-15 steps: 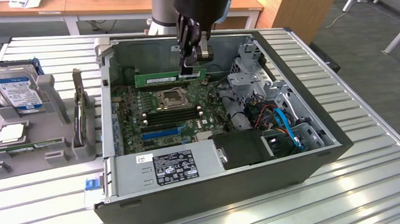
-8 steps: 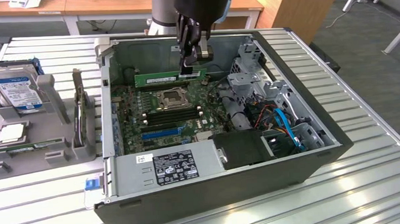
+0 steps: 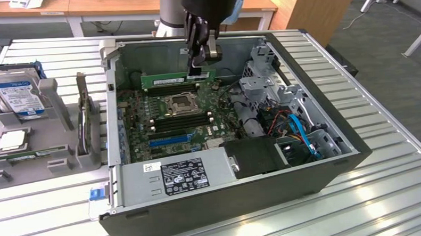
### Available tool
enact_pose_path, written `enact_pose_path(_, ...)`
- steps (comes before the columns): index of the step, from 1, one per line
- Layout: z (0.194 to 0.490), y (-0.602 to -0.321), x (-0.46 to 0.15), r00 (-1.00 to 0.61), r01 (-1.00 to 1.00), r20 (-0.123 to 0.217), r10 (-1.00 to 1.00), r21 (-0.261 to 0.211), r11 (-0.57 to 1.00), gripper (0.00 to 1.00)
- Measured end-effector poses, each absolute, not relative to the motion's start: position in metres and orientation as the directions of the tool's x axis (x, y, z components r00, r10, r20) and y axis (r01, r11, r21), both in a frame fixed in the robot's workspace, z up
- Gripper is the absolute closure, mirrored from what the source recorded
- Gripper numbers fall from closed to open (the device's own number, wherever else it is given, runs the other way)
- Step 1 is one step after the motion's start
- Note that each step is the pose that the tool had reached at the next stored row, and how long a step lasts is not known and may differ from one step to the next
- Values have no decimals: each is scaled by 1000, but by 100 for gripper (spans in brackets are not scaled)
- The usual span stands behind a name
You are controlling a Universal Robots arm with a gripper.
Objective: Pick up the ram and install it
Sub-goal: 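Pick up the ram and move it above insertion slot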
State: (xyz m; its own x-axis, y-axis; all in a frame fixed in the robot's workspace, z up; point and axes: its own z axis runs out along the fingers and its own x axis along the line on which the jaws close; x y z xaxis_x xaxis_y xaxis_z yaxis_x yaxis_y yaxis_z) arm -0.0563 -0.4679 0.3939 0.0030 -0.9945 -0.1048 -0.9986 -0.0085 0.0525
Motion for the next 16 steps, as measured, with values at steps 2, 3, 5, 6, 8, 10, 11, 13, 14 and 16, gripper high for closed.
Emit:
enact_pose_path(2, 394, -466, -56, 3, -999, -105, -994, 52, -9, 89)
enact_pose_path(3, 393, -466, -56, 3, -999, -105, -994, 52, -8, 89)
enact_pose_path(5, 393, -464, -56, 3, -999, -105, -994, 52, -8, 89)
enact_pose_path(6, 393, -463, -56, 3, -999, -105, -994, 52, -8, 89)
enact_pose_path(8, 393, -462, -56, 3, -999, -105, -994, 52, -8, 89)
enact_pose_path(10, 393, -461, -56, 2, -999, -105, -994, 52, -8, 89)
enact_pose_path(11, 392, -460, -56, 2, -999, -105, -994, 53, -7, 89)
enact_pose_path(13, 392, -459, -56, 1, -999, -105, -994, 52, -6, 89)
enact_pose_path(14, 392, -458, -57, 1, -999, -105, -994, 53, -6, 89)
enact_pose_path(16, 391, -456, -57, 1, -999, -105, -994, 52, -6, 89)
